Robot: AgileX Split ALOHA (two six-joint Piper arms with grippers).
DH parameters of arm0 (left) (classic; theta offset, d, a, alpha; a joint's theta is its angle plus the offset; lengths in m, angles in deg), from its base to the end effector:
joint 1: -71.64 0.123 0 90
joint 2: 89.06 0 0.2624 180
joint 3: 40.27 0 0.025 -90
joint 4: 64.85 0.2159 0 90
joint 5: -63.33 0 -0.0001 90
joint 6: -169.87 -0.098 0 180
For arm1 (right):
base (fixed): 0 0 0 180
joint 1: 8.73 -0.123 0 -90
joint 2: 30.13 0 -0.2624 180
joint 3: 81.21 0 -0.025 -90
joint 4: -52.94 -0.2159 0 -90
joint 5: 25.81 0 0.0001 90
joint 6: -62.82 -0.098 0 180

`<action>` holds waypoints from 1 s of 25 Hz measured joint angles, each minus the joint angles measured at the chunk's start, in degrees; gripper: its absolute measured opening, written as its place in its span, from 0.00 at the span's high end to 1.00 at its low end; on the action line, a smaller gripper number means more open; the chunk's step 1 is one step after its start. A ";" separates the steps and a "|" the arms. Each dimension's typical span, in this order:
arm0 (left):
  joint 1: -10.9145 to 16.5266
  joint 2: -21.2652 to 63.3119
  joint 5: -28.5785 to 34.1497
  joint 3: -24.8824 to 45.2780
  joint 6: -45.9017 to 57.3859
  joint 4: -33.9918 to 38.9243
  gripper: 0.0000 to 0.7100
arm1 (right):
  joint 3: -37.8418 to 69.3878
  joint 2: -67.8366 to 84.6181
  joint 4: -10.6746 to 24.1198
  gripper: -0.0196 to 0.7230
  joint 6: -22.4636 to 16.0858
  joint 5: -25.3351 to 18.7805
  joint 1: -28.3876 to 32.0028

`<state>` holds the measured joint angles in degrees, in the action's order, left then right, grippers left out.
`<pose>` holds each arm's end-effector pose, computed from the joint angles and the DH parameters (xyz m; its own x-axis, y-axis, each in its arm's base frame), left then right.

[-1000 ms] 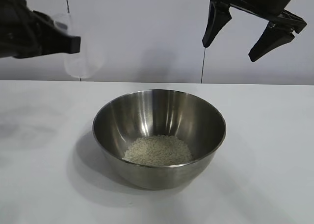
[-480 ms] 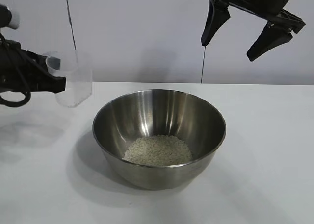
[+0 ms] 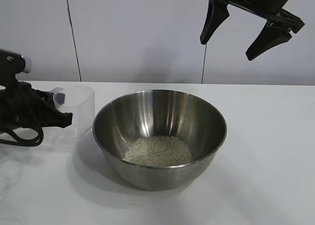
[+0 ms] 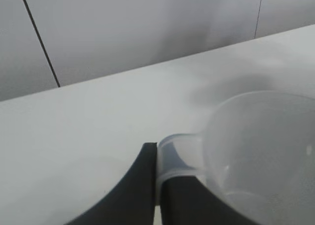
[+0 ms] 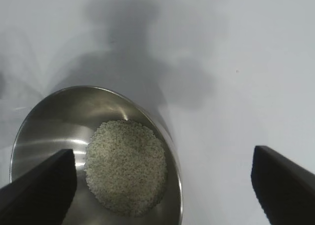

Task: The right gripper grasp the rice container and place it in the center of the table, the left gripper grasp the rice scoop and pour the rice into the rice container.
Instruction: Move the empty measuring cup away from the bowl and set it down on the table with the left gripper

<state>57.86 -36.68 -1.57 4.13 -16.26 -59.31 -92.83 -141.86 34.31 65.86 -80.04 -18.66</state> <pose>0.2972 -0.0817 0.0915 -0.2374 0.2096 -0.9485 0.3573 0.9268 0.1153 0.3474 0.0866 0.2692 -0.9078 -0.0206 -0.4190 -0.1565 0.9433 0.2927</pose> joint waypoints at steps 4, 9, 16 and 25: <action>0.00 0.00 -0.05 0.00 0.00 0.39 1.00 | 0.00 0.00 -0.34 0.08 0.00 0.23 0.00; 0.00 0.00 0.14 0.00 0.00 1.28 1.00 | 0.00 0.00 -0.92 0.08 0.00 0.81 0.00; 0.00 0.00 1.17 0.00 0.00 2.62 1.00 | 0.00 0.00 -1.15 0.08 0.00 0.94 0.00; 0.00 0.00 4.42 0.00 0.00 2.75 1.00 | 0.00 0.00 -1.60 0.08 0.00 1.11 0.00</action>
<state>57.86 -36.68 2.84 4.13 -16.26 -56.56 -92.83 -141.86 32.71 65.86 -78.93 -18.66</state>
